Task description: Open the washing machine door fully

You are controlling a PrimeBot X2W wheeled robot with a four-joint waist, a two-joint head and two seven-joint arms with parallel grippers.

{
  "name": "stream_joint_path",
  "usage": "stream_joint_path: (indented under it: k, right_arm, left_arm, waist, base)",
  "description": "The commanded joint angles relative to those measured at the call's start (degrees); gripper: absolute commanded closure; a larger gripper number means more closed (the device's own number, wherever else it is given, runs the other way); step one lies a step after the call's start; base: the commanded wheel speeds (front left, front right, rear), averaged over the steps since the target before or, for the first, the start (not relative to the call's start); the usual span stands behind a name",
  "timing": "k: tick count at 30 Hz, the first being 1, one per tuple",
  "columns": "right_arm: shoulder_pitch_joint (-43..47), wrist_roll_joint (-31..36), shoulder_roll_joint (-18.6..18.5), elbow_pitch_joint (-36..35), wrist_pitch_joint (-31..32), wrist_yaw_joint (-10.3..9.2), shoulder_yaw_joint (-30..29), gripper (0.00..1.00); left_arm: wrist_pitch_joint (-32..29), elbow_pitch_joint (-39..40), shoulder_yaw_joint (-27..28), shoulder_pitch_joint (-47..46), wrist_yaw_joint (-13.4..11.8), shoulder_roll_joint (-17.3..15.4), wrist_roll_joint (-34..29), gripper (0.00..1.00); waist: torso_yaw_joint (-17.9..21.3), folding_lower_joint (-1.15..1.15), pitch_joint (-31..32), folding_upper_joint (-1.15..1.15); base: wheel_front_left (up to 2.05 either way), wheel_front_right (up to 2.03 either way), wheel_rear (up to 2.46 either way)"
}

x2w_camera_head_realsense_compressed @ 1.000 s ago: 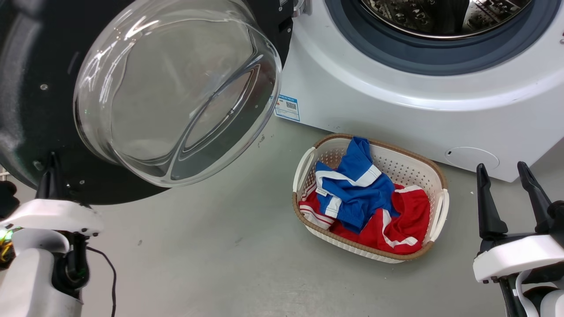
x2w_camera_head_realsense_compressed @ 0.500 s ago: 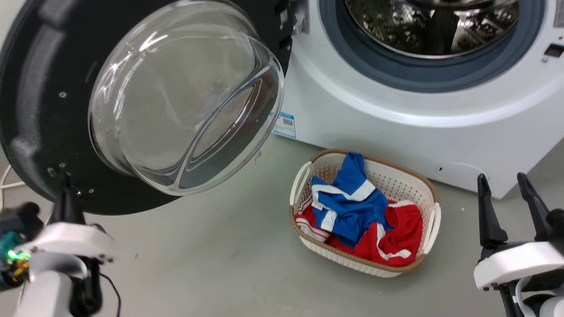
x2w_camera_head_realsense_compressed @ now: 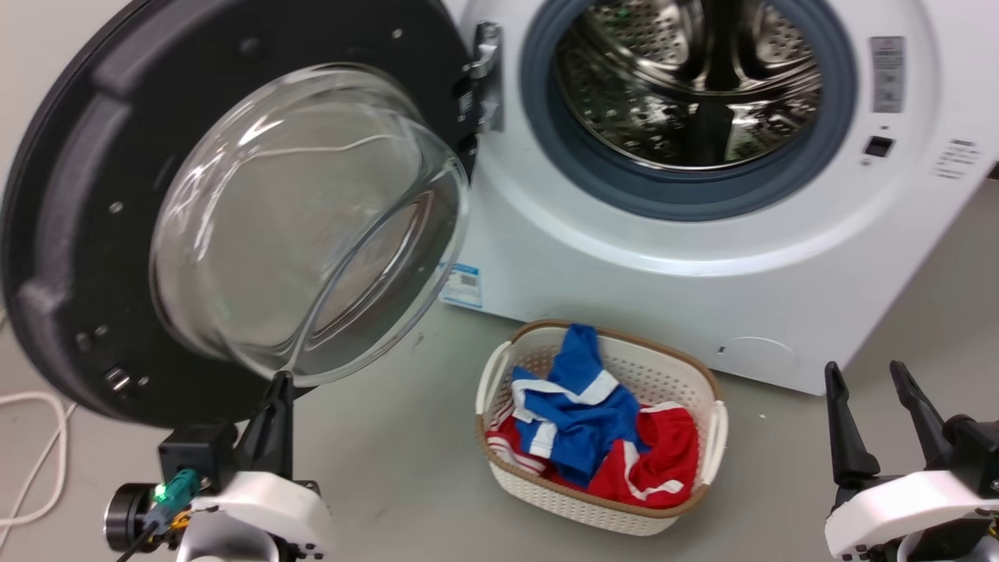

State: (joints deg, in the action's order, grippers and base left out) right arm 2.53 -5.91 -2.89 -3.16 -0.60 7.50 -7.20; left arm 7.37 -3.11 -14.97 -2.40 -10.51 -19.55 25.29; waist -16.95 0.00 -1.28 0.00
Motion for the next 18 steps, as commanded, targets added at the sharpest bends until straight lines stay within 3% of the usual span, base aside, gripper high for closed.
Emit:
stream_joint_path:
  k: [1,9,13,14,18]
  right_arm:
    - [0.5,0.0,0.0,0.1,0.0,-0.01,0.2,0.00]
    - [1.1,0.3,0.0,0.3,0.3,-0.01,0.9,0.00]
    - [1.0,0.6,0.0,0.3,0.8,-0.01,1.1,0.00]
    - [1.0,0.2,0.0,0.4,1.0,-0.01,1.2,0.00]
    - [1.0,0.4,0.0,0.3,1.3,-0.01,1.6,0.00]
  left_arm:
    - [-0.7,0.5,-0.9,-1.1,0.4,-0.2,-0.7,1.00]
    - [-1.3,-1.0,-4.0,-3.3,1.3,0.7,-2.0,1.00]
    - [-1.5,-2.2,-4.5,-3.8,1.0,1.1,-2.2,0.17]
    - [-1.6,-2.4,-4.6,-3.8,0.9,1.1,-2.2,0.00]
    - [-1.1,-3.0,-4.4,-3.7,0.4,1.0,-2.4,0.00]
  waist:
    - [2.3,0.00,1.2,0.00]
    - [9.2,0.00,2.2,0.00]
    - [12.4,0.00,2.2,0.00]
    - [13.0,0.00,2.3,0.00]
    - [14.9,0.00,2.3,0.00]
  base:
    - [0.00,0.00,0.00]
    - [0.00,0.00,0.00]
    - [0.00,0.00,0.00]
    - [0.00,0.00,0.00]
    - [0.00,0.00,0.00]
